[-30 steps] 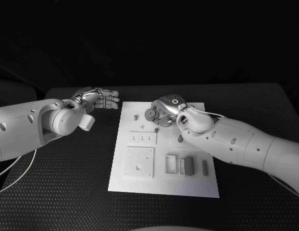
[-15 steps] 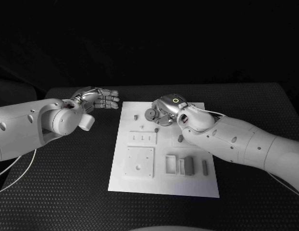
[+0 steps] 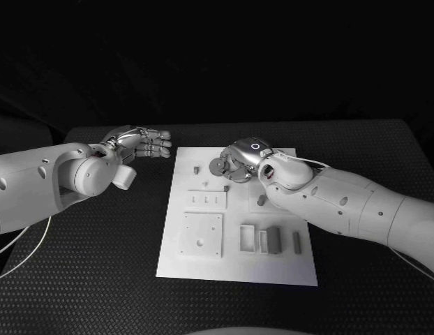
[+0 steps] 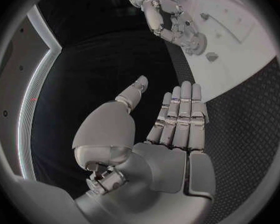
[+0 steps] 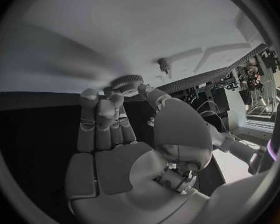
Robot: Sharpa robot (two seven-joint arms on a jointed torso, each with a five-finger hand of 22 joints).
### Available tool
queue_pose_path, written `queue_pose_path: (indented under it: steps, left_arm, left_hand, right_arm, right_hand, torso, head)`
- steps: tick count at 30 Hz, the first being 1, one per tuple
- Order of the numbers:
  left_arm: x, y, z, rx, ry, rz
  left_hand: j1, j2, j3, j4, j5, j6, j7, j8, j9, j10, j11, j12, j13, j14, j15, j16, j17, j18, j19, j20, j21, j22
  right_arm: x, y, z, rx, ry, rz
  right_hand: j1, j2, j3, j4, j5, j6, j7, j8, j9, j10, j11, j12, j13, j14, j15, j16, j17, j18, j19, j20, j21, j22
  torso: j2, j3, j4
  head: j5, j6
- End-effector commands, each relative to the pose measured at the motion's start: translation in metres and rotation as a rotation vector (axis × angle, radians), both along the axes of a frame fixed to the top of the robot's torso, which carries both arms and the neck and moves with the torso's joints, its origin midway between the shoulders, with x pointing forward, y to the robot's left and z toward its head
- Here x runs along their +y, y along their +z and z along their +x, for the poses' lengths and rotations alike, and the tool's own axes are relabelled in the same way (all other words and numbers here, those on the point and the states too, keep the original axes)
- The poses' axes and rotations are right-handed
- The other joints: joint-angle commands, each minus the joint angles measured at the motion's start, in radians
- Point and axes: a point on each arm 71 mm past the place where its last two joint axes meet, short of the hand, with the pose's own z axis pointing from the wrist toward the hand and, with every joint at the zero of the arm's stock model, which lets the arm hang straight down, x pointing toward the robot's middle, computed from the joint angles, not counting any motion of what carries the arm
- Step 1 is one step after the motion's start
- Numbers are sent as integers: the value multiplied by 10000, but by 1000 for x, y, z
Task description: Assemble the parts on the task board
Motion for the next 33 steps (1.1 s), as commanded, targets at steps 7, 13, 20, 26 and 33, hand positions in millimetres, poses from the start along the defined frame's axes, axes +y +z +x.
queue_pose_path:
  steps: [7,13,20,26,33]
  left_arm:
    - [0,1,0,-67,-17,-4]
    - [2,1,-1,-68,5,0]
    - [14,2,2,-133,348,108]
    - [26,2,7,-225,663,225]
    - [37,1,17,-373,996,350]
  left_hand:
    - [-107,27,17,20,45,-104,238,53,13,-70,3,-47,11,48,8,-36,11,-108,-49,1,-56,-14]
    - [-107,27,21,15,45,-104,238,54,13,-71,3,-47,11,48,8,-39,12,-108,-51,1,-57,-14]
    - [-107,22,26,9,44,-105,238,54,13,-71,2,-48,12,48,8,-41,13,-107,-53,1,-57,-14]
    - [-95,14,36,-5,45,-105,237,56,14,-70,1,-48,13,50,7,-44,16,-106,-54,-1,-56,-13]
    - [-55,28,70,-27,45,-88,229,71,19,-54,-5,-39,19,55,5,-49,23,-103,-53,-2,-53,-11]
  right_arm:
    - [2,0,-4,99,183,-177]
    - [-3,5,-9,20,229,-71]
    - [-12,30,-10,-682,179,796]
    - [-26,58,-13,-1143,146,1621]
    - [-59,78,-5,-374,-472,2462]
  right_hand:
    - [-17,-21,-41,-111,40,275,204,33,-12,1,-98,72,18,5,-53,37,12,477,-45,-8,60,214]
    - [-18,-53,-48,-126,42,275,203,34,-14,3,-99,72,20,6,-54,35,12,477,-46,-8,64,211]
    - [47,-306,20,-182,54,-220,325,-236,-161,-13,9,24,6,7,42,11,2,477,-40,-16,56,182]
    - [206,-518,78,-308,45,-490,437,-369,-251,-7,116,-17,-23,18,144,4,0,477,-6,-19,52,169]
    - [609,-590,163,-661,45,-421,444,-298,-253,-20,128,-94,-79,1,163,-55,-32,477,-41,-8,15,162]
  torso:
    - [0,6,-5]
    - [-5,9,-1]
    - [-25,47,-69]
    - [-123,123,-163]
    - [-316,208,-316]
  head:
    - [-16,1]
    - [-33,34]
    - [-21,113]
    - [30,194]
    - [93,274]
